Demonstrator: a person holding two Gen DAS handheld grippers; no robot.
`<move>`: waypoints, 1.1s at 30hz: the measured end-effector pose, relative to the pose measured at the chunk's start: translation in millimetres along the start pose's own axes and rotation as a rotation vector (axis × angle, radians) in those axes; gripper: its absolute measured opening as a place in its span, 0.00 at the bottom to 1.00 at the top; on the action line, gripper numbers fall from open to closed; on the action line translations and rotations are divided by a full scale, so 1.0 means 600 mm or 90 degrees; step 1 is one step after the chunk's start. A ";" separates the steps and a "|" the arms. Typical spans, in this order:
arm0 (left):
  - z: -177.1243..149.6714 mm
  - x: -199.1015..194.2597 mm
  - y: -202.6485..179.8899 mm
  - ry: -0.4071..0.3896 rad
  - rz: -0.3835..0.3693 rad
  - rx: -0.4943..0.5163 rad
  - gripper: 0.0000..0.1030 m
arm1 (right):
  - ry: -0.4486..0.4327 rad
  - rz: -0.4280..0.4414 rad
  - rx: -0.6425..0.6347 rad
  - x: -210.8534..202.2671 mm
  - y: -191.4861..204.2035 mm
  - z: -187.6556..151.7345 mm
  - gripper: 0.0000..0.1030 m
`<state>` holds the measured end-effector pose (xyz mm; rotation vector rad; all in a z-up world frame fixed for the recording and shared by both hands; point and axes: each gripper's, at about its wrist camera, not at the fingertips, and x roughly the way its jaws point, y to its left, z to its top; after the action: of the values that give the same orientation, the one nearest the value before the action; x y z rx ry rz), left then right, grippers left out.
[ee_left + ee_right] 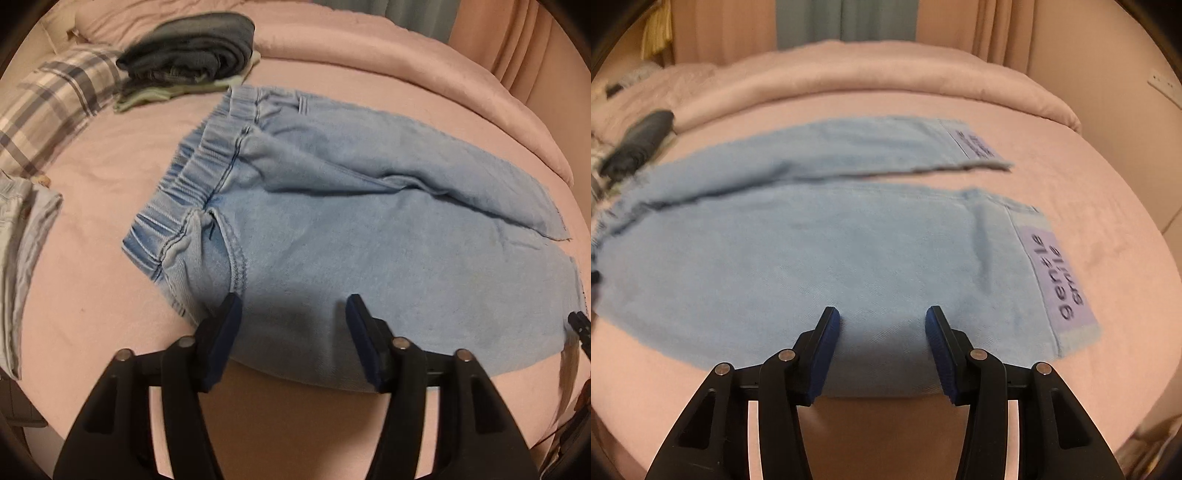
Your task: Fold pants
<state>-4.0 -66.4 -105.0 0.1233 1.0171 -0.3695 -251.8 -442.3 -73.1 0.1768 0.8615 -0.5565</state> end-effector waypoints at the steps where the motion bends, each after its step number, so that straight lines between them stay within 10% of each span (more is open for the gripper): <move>1: 0.000 -0.004 -0.007 -0.007 0.003 0.003 0.73 | -0.015 0.023 0.002 -0.008 0.005 -0.002 0.47; 6: 0.007 -0.012 -0.013 -0.033 0.009 0.016 0.84 | -0.011 0.175 -0.040 0.006 0.078 0.022 0.57; 11: 0.017 0.010 0.024 0.019 0.007 0.003 0.84 | 0.078 0.158 -0.226 0.041 0.183 0.014 0.73; 15: 0.056 -0.009 0.043 -0.010 -0.023 0.022 0.84 | 0.100 0.284 -0.225 0.025 0.201 0.063 0.73; 24: 0.210 0.040 0.050 -0.073 -0.023 0.092 0.86 | -0.019 0.299 -0.260 0.072 0.277 0.203 0.73; 33: 0.359 0.193 0.059 0.031 -0.034 0.172 0.86 | 0.010 0.229 -0.350 0.225 0.347 0.346 0.73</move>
<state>236.9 -120.0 -92.7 0.3508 1.0164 -0.5545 68.0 -395.6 -56.2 -0.1656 0.9424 0.0280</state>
